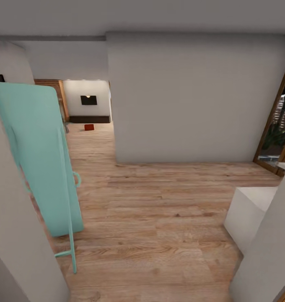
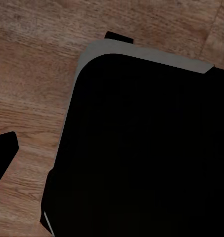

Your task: Move the two storage containers from the living room to the garage. In the garage, place one container on the floor and stack the other container on top of it (either order is fine).

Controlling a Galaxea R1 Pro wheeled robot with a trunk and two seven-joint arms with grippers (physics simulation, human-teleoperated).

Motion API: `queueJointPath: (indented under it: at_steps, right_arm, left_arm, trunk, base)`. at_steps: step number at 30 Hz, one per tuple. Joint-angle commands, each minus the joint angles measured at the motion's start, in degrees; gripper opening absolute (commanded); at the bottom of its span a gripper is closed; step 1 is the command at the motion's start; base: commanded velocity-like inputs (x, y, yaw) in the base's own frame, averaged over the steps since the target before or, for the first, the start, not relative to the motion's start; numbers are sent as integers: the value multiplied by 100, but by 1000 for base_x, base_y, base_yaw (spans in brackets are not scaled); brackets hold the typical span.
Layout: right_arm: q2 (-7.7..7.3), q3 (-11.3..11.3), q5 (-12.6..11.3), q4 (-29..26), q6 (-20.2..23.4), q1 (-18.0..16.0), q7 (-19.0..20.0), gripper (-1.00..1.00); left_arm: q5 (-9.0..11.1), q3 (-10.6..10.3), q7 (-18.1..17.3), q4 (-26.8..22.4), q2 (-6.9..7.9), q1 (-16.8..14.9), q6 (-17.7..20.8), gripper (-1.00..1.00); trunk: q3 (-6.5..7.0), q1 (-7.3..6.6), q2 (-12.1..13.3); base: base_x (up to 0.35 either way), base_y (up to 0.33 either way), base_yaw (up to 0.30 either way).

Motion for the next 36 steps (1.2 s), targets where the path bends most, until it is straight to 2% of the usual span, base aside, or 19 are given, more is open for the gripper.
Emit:
queueJointPath:
  at_steps: [1, 36]
  right_arm:
    - [-1, 17, 5, 13, -29, -6, 14, 100]
    - [2, 21, 27, 13, -25, -6, 23, 100]
  left_arm:
    - [25, 0, 16, -1, -2, -2, -15, 100]
    - [25, -1, 9, -1, -2, -2, -15, 100]
  trunk:
    - [-6, 3, -2]
    - [-6, 3, -2]
  base:
    - [324, 0, 0]
    - [324, 0, 0]
